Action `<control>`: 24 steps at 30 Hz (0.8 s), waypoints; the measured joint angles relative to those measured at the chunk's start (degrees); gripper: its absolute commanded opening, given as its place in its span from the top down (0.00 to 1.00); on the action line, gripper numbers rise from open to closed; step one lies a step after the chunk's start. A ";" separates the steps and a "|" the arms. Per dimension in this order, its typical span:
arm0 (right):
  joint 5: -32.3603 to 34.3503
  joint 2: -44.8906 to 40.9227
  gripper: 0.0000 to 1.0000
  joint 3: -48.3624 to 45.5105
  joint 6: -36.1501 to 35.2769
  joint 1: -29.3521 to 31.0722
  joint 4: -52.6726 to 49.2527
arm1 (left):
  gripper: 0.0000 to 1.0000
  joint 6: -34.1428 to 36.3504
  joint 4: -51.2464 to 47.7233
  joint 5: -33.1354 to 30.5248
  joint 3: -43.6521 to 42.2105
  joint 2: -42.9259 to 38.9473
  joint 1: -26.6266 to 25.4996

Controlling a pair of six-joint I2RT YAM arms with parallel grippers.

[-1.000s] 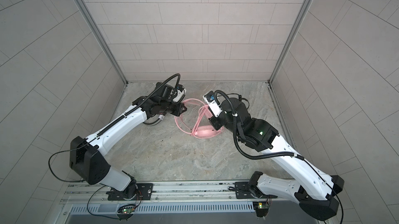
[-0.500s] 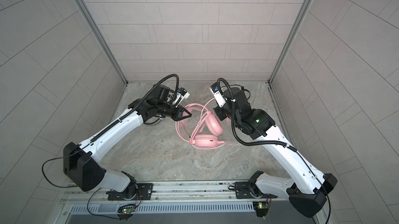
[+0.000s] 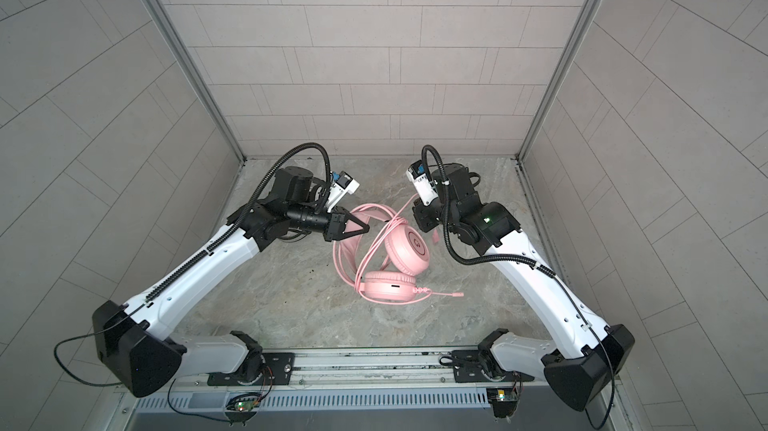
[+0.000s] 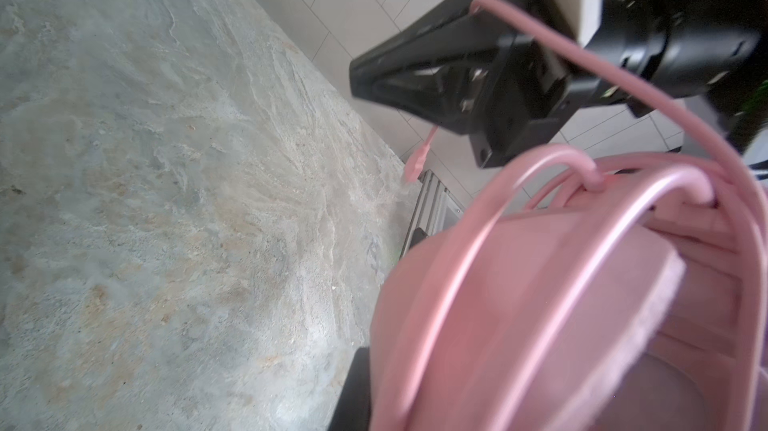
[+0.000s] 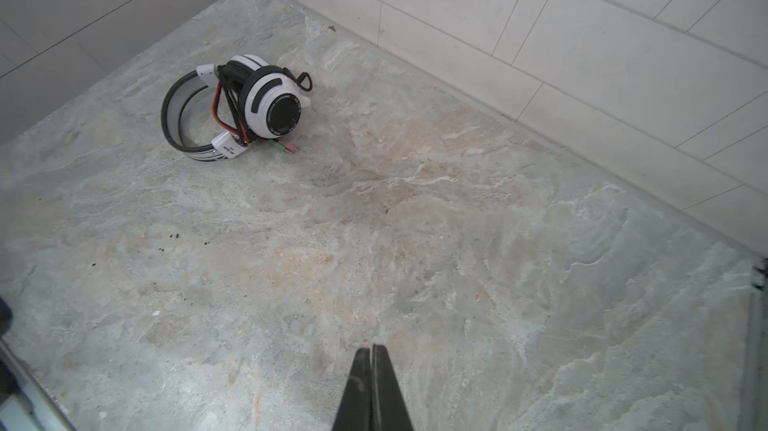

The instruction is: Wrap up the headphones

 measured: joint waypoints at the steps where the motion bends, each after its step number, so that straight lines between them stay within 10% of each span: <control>1: -1.07 -0.02 0.84 -1.09 0.55 -0.39 0.26 | 1.00 -0.57 0.63 0.20 0.02 -0.04 0.11; 12: -14.12 -0.07 0.56 -13.75 7.76 -7.82 7.87 | 1.00 -0.26 -4.83 -5.38 5.68 0.57 0.48; 24: -23.71 -3.02 0.86 -25.00 15.32 -8.00 23.56 | 1.00 -7.37 -1.09 -7.28 6.12 1.86 1.20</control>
